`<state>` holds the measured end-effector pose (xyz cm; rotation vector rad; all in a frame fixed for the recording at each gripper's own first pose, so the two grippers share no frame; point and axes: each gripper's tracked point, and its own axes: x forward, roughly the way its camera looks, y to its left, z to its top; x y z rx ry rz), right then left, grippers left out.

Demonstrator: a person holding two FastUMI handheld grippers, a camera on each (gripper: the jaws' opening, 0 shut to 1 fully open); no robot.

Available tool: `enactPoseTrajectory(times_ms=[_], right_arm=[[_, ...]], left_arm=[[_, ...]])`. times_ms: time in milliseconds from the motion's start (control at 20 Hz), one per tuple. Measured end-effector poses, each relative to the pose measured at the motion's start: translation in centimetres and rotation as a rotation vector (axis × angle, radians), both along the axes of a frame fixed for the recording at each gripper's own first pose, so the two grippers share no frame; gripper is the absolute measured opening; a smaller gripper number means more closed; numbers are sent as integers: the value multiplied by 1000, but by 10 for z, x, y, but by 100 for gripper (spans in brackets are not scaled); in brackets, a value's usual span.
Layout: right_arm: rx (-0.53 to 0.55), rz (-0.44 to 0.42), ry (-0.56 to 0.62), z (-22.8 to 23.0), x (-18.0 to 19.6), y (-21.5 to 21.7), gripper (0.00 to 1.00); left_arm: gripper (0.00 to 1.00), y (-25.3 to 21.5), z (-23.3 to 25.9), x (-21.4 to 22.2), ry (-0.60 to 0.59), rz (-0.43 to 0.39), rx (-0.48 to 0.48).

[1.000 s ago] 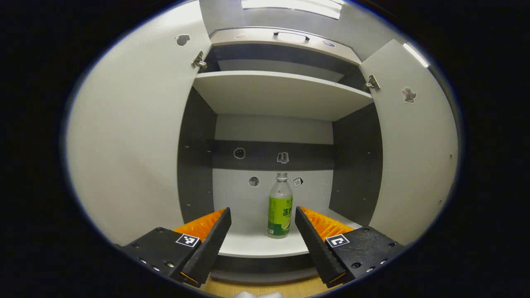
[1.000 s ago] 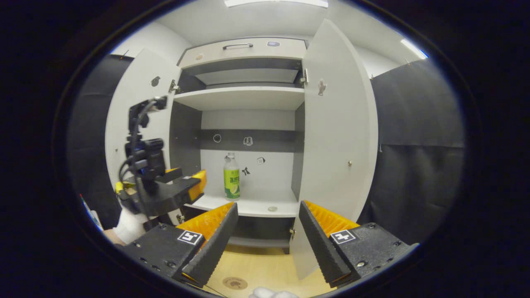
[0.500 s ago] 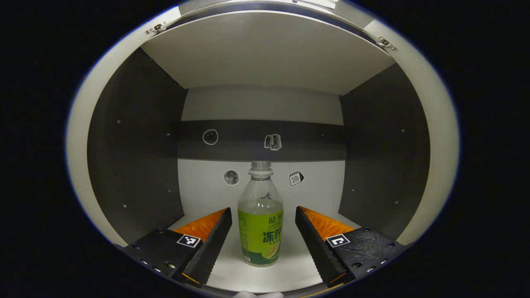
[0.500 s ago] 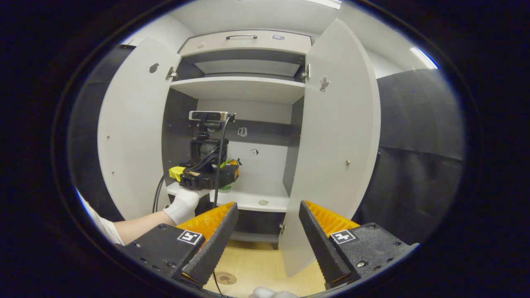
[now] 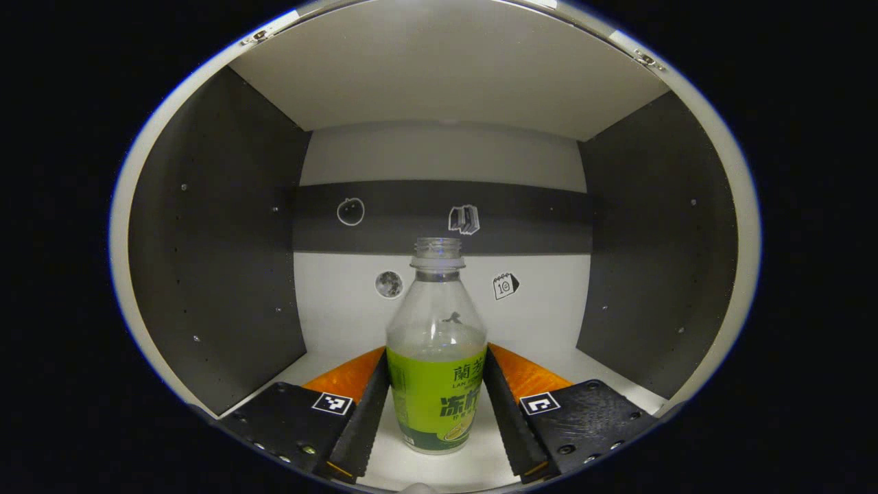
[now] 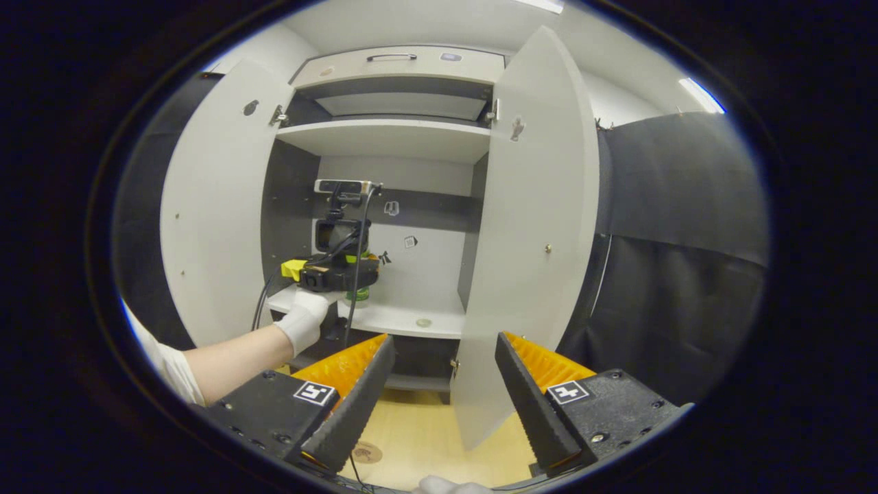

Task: Grasp the bottle in the cabinet with the left hand and place it on the coaster, then close the right door with the right hand and the left door with the left hand.

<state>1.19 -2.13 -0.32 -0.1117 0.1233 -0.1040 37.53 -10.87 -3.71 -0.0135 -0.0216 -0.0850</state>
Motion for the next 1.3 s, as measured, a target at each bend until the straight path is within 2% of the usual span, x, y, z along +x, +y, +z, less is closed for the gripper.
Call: enactPoseTrajectory(times_ms=[300,350,400,500,800,900,950,1050,1100,1150,1200,1300], right_arm=[[26,9,-22,0,-8,-5,98],[38,11,-20,-3,-9,-6,96],[47,11,-19,-4,-10,-7,96],[55,7,-19,-8,-12,-11,96],[79,-5,-21,-18,-22,-27,96],[76,-14,-17,-22,-25,-33,97],[75,-18,-13,-25,-27,-35,97],[73,-23,0,-30,-30,-39,96],[71,-26,5,-32,-31,-41,96],[69,-31,9,-34,-32,-43,96],[68,-36,15,-36,-33,-45,96],[72,-41,30,-42,-36,-47,96]], left_arm=[[73,-2,42,-98,-91,-143,-8],[77,-3,44,-118,-97,-167,-9],[73,-3,43,-138,-102,-183,-13],[73,-2,34,-175,-92,-213,-17],[73,-15,-31,-255,-31,-312,-12],[77,-18,-59,-273,-18,-333,11],[73,-20,-70,-282,-23,-344,11],[77,-24,-96,-295,-15,-365,17],[73,-28,-110,-302,-6,-375,20],[77,-29,-123,-306,4,-381,22],[73,-32,-139,-313,19,-396,18],[73,-37,-163,-324,22,-421,4]])
